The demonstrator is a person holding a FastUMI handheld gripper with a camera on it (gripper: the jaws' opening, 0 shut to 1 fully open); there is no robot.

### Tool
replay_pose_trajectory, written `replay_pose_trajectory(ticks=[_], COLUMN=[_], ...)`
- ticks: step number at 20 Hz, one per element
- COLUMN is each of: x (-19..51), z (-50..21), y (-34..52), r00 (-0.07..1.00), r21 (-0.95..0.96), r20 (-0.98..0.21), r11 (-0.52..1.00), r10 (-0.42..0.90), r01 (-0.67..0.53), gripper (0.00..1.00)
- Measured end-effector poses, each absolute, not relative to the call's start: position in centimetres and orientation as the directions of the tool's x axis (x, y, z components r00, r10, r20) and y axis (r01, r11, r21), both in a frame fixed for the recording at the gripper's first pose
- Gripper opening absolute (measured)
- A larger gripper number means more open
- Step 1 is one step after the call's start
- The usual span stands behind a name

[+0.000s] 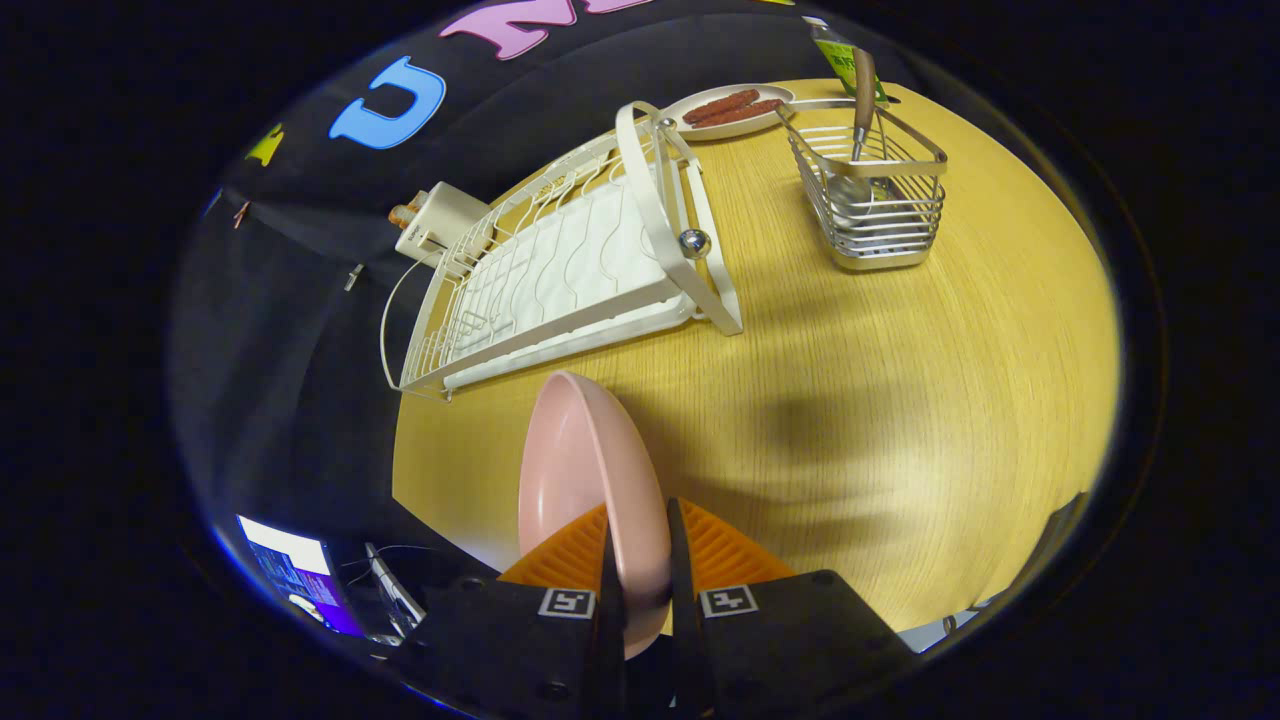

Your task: Take the plate from the dish rack, then take the spoon from the basket and place it into the plate.

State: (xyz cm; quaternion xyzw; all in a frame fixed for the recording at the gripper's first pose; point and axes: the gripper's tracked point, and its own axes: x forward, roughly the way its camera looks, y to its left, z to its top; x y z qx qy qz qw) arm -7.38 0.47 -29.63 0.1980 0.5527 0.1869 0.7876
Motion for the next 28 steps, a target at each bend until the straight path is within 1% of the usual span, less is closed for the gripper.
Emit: replay_pose_trajectory(ticks=[2, 4, 6, 7, 8, 9, 12, 16, 18, 25, 28], x=[-7.1, -7.1, -6.5, -5.7, -4.9, -3.9, -2.1, 2.0, 4.3, 13.3, 15.8], z=[-30.5, -30.5, -29.9, -29.4, -28.7, -27.7, -24.3, -19.7, -18.6, -18.5, -19.6], y=[-1.3, -2.4, -3.2, -3.9, -4.9, -6.0, -8.5, -11.2, -12.1, -16.6, -17.5], r00=[0.329, 0.33, 0.363, 0.401, 0.452, 0.509, 0.644, 0.806, 0.839, 0.878, 0.881], r21=[0.458, 0.444, 0.437, 0.412, 0.379, 0.343, 0.263, 0.145, 0.135, 0.134, 0.112], r20=[-0.823, -0.825, -0.811, -0.802, -0.787, -0.765, -0.685, -0.53, -0.483, -0.435, -0.43], r11=[0.883, 0.888, 0.888, 0.896, 0.907, 0.919, 0.94, 0.965, 0.968, 0.978, 0.98], r10=[0.464, 0.459, 0.458, 0.442, 0.419, 0.394, 0.341, 0.264, 0.252, 0.201, 0.196], r01=[-0.1, -0.124, -0.143, -0.164, -0.182, -0.195, -0.218, -0.221, -0.213, -0.157, -0.164], gripper=[0.28, 0.49, 0.81, 0.97, 0.97, 0.99, 0.99, 0.99, 0.98, 0.99, 0.98])
